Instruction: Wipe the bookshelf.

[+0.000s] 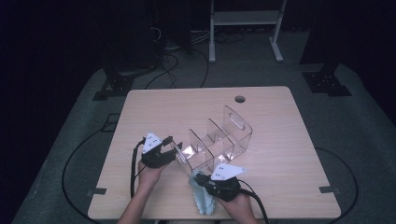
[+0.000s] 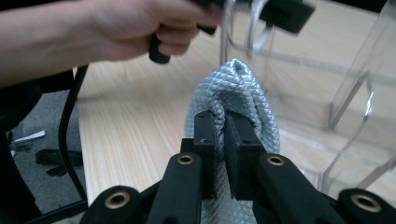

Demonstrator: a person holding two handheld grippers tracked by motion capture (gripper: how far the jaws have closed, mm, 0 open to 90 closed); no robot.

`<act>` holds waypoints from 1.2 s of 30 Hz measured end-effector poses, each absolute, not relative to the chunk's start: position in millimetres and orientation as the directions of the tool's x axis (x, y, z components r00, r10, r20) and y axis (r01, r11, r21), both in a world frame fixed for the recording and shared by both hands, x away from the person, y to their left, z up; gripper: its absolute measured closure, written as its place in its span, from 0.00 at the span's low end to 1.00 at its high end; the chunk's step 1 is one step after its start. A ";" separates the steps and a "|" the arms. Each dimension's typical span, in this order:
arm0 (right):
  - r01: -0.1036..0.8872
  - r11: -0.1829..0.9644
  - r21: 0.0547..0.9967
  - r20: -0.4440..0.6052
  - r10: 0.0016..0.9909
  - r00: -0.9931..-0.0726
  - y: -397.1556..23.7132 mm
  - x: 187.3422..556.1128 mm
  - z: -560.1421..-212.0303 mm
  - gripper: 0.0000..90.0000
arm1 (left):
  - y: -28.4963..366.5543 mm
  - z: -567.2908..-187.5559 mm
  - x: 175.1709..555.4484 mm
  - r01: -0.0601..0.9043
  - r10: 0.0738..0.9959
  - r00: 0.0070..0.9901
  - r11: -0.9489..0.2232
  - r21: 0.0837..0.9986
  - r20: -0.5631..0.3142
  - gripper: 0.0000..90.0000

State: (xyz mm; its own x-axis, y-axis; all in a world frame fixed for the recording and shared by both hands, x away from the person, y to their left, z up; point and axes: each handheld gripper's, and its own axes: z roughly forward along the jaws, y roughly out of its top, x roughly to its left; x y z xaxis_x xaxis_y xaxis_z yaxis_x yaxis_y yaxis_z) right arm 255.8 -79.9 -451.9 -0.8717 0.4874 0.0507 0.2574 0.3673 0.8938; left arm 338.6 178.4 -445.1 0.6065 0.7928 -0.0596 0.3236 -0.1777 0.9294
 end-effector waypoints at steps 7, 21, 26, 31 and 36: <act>0.292 0.415 0.861 0.056 0.495 -0.867 -72.2 259.3 -471.3 0.92 | 177.7 -445.2 338.3 0.321 0.794 0.605 -0.175 0.931 -0.059 0.53; 0.314 0.433 0.845 0.074 0.488 -0.870 -67.7 255.4 -481.8 0.92 | 178.1 -445.4 338.7 0.321 0.792 0.607 -0.175 0.931 -0.060 0.53; 0.294 0.372 0.880 0.093 0.473 -0.876 -79.9 245.5 -463.6 0.92 | 179.3 -445.6 339.8 0.324 0.788 0.612 -0.176 0.930 -0.064 0.52; 0.277 0.299 0.913 0.106 0.481 -0.870 -92.5 244.0 -442.4 0.92 | 178.9 -445.9 342.7 0.321 0.779 0.623 -0.176 0.931 -0.068 0.46; 0.286 0.269 0.920 0.120 0.503 -0.856 -96.9 249.7 -434.2 0.92 | 177.2 -445.6 342.9 0.306 0.771 0.635 -0.200 0.931 -0.044 0.50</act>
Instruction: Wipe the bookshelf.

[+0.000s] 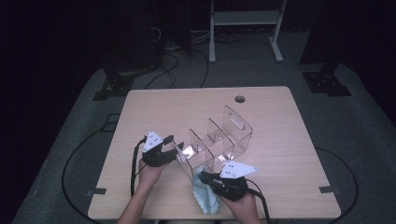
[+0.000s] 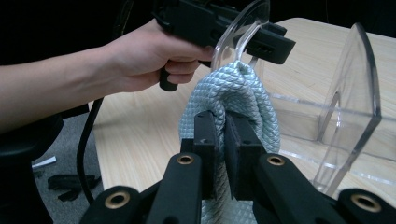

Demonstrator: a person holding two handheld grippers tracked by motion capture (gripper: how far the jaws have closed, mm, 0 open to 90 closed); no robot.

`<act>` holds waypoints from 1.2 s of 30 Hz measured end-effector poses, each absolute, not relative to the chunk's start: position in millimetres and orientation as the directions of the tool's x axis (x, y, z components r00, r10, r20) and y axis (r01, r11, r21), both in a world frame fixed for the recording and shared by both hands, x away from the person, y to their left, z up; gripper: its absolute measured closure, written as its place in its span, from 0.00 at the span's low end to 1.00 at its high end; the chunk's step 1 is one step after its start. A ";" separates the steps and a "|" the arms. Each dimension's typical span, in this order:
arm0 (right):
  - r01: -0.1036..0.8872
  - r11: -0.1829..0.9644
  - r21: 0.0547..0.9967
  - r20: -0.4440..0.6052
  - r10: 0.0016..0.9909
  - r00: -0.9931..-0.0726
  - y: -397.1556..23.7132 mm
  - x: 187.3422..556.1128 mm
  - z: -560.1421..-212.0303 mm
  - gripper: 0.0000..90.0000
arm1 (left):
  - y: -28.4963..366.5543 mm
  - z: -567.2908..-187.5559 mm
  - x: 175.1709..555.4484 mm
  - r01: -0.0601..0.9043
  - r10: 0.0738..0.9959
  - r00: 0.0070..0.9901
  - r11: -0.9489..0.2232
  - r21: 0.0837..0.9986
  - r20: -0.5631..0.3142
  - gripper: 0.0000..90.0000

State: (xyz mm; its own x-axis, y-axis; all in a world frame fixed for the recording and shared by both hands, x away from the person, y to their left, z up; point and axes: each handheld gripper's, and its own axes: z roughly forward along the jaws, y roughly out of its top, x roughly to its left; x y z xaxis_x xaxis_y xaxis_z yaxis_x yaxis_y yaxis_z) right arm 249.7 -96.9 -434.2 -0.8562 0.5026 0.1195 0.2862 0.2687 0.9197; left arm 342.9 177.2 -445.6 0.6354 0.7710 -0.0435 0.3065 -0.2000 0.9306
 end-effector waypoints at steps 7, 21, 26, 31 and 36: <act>0.288 0.289 0.913 0.113 0.500 -0.858 -90.2 252.8 -435.4 0.92 | 176.5 -445.0 341.4 0.291 0.729 0.683 -0.223 0.930 -0.038 0.51; 0.294 0.292 0.910 0.103 0.527 -0.844 -110.7 254.9 -433.9 0.93 | 176.7 -446.1 340.0 0.273 0.657 0.751 -0.215 0.938 -0.068 0.49; 0.306 0.283 0.909 0.109 0.548 -0.830 -118.5 258.4 -434.6 0.93 | 177.2 -446.0 339.1 0.268 0.648 0.759 -0.214 0.939 -0.069 0.49; 0.309 0.281 0.909 0.108 0.557 -0.824 -123.4 261.9 -434.5 0.93 | 177.0 -446.0 338.6 0.266 0.642 0.763 -0.210 0.941 -0.073 0.49; 0.316 0.273 0.909 0.108 0.577 -0.809 -129.9 264.9 -434.6 0.93 | 176.2 -445.6 337.6 0.263 0.631 0.772 -0.204 0.943 -0.079 0.48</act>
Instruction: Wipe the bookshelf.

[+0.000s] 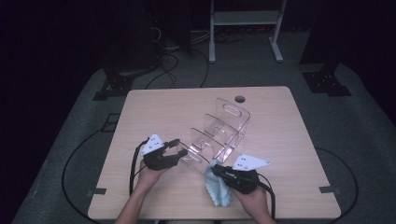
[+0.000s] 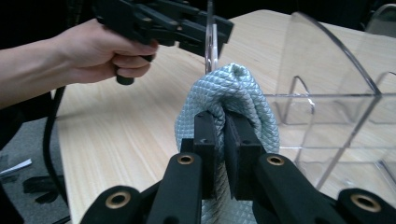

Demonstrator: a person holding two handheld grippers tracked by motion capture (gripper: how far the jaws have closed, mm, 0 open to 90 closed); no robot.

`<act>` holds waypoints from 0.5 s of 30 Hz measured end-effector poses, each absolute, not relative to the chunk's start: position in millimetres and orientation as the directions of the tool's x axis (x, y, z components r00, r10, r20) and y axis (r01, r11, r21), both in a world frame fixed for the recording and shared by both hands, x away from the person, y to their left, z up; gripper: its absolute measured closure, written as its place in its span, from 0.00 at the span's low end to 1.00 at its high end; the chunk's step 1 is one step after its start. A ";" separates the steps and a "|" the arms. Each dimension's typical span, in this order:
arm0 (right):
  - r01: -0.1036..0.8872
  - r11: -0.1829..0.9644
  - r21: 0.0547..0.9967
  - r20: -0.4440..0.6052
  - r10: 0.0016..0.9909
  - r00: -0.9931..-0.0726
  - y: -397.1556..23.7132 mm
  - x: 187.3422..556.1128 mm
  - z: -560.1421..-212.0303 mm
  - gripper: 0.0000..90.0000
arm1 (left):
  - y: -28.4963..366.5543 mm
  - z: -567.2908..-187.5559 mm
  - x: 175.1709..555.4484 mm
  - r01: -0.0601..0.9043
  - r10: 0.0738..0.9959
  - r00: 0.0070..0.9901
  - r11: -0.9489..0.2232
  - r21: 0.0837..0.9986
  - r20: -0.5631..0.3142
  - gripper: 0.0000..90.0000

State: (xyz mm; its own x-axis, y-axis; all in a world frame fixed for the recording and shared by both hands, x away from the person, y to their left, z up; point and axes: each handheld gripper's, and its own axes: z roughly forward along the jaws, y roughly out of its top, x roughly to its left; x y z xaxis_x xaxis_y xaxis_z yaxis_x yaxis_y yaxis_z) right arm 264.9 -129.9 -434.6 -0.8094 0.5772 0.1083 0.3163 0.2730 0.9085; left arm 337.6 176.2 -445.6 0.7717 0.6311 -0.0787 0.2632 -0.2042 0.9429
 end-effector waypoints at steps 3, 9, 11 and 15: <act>0.324 0.262 0.909 0.112 0.595 -0.796 -135.3 268.0 -434.9 0.93 | 174.9 -445.4 336.5 0.258 0.624 0.778 -0.209 0.943 -0.074 0.48; 0.334 0.238 0.912 0.118 0.627 -0.770 -146.1 273.6 -434.8 0.93 | 169.6 -445.0 333.5 0.228 0.607 0.794 -0.254 0.940 -0.028 0.51; 0.337 0.229 0.913 0.119 0.641 -0.758 -151.3 276.6 -435.0 0.93 | 168.0 -445.0 332.5 0.225 0.601 0.799 -0.256 0.940 -0.027 0.54; 0.353 0.208 0.912 0.128 0.673 -0.729 -162.3 282.9 -436.5 0.93 | 161.9 -444.8 329.7 0.214 0.582 0.813 -0.269 0.939 -0.019 0.58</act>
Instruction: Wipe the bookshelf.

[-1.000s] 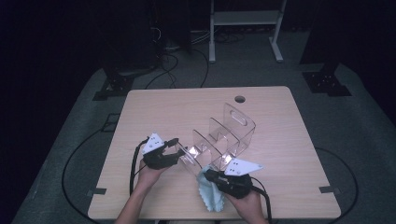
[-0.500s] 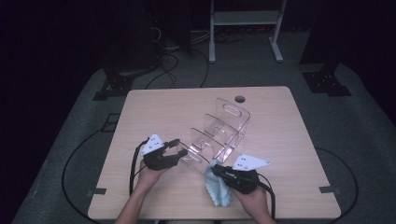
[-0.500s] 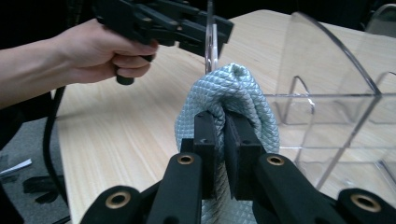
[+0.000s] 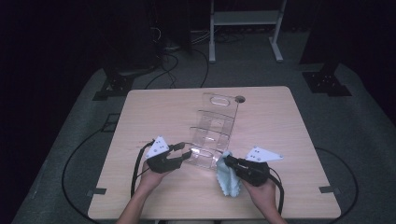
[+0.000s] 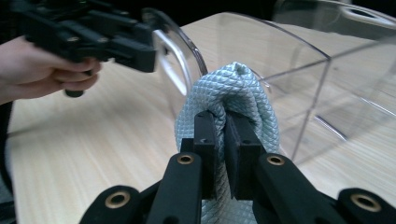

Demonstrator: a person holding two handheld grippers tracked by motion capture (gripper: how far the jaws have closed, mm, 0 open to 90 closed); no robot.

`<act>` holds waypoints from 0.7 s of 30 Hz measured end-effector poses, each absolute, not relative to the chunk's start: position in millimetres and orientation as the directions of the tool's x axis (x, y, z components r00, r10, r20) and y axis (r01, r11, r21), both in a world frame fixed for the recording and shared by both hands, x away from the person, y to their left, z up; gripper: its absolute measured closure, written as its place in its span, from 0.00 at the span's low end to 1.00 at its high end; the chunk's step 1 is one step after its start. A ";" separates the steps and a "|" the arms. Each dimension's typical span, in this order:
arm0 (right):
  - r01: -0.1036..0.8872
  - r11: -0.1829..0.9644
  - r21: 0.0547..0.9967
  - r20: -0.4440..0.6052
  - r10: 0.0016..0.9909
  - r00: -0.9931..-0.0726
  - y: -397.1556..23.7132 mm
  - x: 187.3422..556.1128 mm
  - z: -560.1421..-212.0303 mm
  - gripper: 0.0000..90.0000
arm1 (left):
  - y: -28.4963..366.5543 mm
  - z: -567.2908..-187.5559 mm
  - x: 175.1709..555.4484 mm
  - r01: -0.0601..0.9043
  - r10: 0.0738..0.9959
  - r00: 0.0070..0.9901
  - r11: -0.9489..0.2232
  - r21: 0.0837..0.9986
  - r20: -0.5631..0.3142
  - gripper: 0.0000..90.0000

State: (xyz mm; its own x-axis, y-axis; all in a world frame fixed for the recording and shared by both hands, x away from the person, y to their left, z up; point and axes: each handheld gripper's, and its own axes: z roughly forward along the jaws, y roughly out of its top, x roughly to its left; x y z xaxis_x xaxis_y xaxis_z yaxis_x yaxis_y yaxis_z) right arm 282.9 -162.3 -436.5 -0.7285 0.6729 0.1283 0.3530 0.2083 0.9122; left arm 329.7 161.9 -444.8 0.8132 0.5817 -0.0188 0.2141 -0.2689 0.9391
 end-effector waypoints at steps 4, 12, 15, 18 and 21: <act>0.361 0.190 0.913 0.133 0.698 -0.704 -173.1 287.9 -436.8 0.92 | 155.0 -444.7 327.3 0.201 0.560 0.828 -0.282 0.938 -0.009 0.62; 0.375 0.161 0.913 0.145 0.730 -0.667 -187.7 293.9 -437.9 0.92 | 143.9 -444.1 322.0 0.185 0.530 0.848 -0.303 0.935 0.004 0.67; 0.375 0.155 0.914 0.146 0.738 -0.659 -190.0 295.1 -438.2 0.92 | 141.4 -443.7 320.5 0.179 0.524 0.852 -0.311 0.933 0.011 0.68; 0.377 0.154 0.913 0.144 0.744 -0.652 -192.2 296.6 -438.4 0.92 | 139.1 -443.5 318.9 0.177 0.520 0.854 -0.316 0.932 0.015 0.69; 0.384 0.150 0.911 0.147 0.752 -0.643 -194.0 298.1 -438.9 0.92 | 136.7 -443.3 317.2 0.167 0.510 0.860 -0.323 0.932 0.023 0.72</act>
State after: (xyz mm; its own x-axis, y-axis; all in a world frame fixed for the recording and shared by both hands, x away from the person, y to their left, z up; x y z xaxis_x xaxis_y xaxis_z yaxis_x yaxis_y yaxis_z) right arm 298.1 -194.0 -438.9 -0.6429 0.7517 0.1470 0.3838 0.1500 0.9112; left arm 317.2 136.7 -443.3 0.8601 0.5095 0.0225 0.1670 -0.3231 0.9315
